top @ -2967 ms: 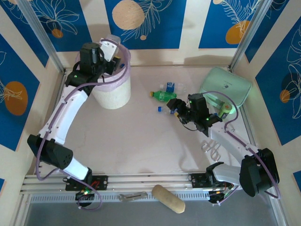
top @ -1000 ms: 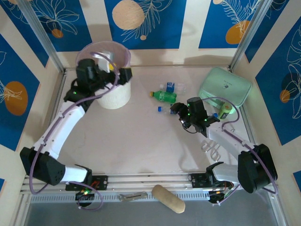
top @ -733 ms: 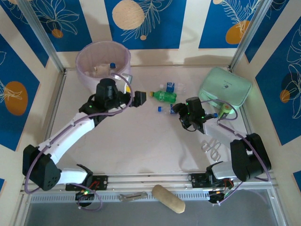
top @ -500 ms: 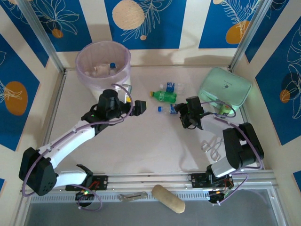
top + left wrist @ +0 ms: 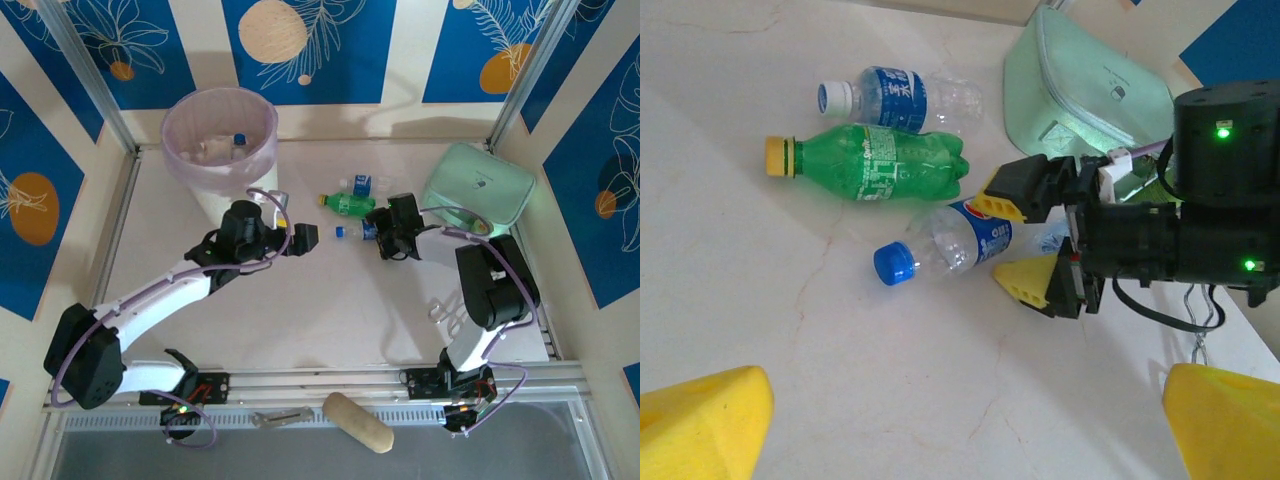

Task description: Put the plastic bottles in the bin

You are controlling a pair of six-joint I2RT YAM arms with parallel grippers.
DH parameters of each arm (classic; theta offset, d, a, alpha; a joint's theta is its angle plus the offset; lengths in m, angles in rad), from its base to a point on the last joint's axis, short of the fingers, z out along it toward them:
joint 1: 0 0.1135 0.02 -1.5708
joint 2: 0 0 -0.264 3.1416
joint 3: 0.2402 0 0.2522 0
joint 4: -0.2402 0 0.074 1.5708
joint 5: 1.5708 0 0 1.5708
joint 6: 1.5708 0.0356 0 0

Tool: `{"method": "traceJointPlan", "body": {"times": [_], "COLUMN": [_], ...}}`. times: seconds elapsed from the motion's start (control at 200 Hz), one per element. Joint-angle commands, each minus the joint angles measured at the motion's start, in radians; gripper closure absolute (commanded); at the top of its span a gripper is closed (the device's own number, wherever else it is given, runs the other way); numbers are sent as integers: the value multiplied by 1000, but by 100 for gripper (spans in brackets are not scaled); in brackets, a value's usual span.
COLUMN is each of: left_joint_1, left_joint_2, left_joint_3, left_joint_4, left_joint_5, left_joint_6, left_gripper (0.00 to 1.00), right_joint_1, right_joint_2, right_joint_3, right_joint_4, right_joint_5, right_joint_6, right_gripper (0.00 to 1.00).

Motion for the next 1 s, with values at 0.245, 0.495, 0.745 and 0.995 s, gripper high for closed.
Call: {"method": "traceJointPlan", "body": {"times": [0.245,0.495,0.745,0.995], "left_joint_1": [-15,-17,-17,-32], "left_joint_2": [14,25,47,138], "left_joint_3": [2,7,22,75], "left_joint_4": [29,30,34,42], "left_joint_5": [6,6,57,211], "left_joint_6": [1,-3,1,6], "left_gripper": [0,0,0,0], "right_joint_1": [-4,-3,6,14], "right_joint_2": [71,65,-20,-169], "right_joint_3": [45,67,78,115], "right_joint_4": [-6,-3,13,-34], "right_joint_5": [-3,-13,-65,-228], "right_joint_6": [13,-44,-188,-435], "right_gripper": [28,50,55,55]}}
